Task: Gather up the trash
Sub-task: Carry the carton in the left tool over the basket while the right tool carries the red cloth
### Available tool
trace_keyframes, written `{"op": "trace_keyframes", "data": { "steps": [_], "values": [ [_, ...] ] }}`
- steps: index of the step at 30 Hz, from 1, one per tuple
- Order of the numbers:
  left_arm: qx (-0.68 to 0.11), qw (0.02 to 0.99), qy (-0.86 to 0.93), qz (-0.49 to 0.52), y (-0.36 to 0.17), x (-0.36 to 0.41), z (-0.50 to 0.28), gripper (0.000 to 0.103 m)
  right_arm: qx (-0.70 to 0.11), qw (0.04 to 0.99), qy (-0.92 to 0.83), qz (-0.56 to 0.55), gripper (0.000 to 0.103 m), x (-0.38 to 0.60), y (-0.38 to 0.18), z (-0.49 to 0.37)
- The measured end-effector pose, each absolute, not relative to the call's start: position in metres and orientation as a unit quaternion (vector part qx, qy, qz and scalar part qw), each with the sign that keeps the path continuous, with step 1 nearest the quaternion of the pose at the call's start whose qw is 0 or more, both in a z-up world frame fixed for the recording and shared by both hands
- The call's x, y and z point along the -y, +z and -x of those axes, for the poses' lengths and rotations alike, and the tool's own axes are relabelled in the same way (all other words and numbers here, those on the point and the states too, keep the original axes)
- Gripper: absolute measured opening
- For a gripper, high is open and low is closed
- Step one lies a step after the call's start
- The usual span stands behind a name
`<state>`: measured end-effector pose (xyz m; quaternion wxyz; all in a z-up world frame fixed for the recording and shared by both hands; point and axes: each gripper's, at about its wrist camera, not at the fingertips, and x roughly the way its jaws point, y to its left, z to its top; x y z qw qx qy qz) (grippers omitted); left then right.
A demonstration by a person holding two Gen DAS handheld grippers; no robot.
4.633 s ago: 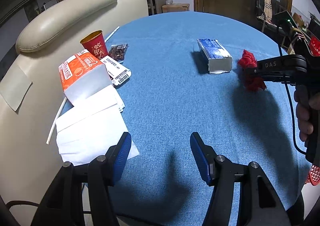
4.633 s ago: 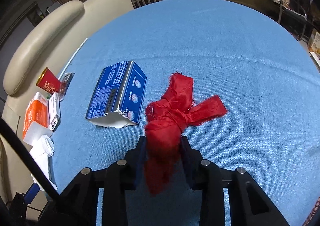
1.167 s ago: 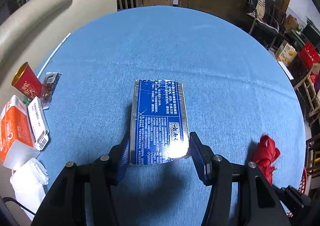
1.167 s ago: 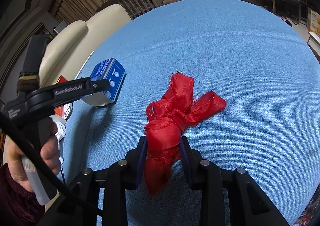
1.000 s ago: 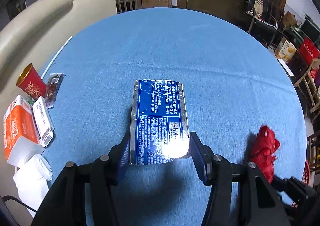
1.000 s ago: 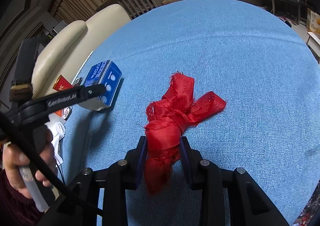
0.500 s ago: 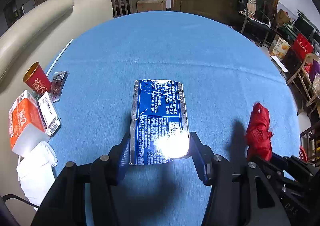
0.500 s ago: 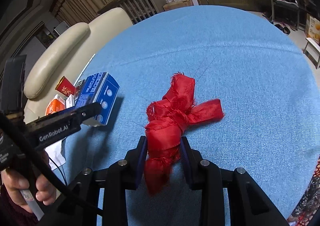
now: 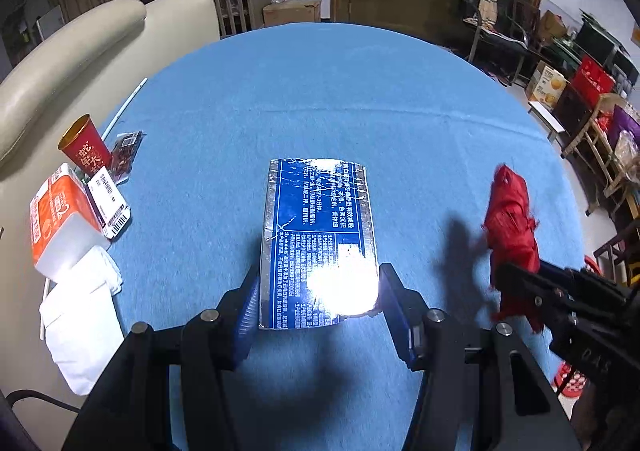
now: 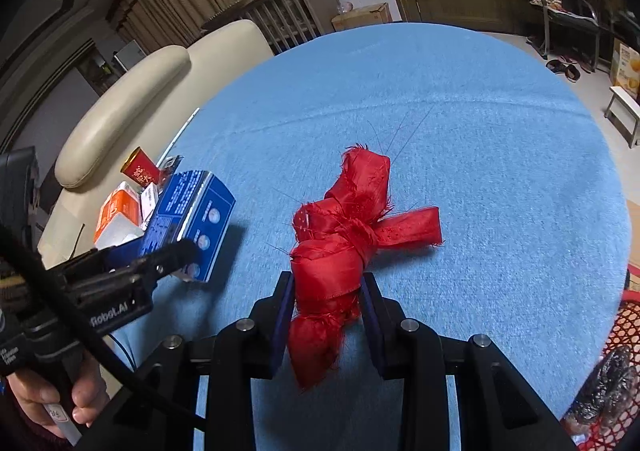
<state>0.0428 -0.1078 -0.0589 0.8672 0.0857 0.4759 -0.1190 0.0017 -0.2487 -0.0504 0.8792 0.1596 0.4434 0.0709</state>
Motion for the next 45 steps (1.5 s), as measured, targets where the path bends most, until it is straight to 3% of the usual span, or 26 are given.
{"op": "trace_keyframes", "data": {
  "steps": [45],
  "values": [
    [-0.409,0.883,-0.187,-0.131,-0.023,0.134,0.051,0.058,-0.402,0.903,0.027,-0.149,0.035,0.267,-0.039,0.050]
  ]
}}
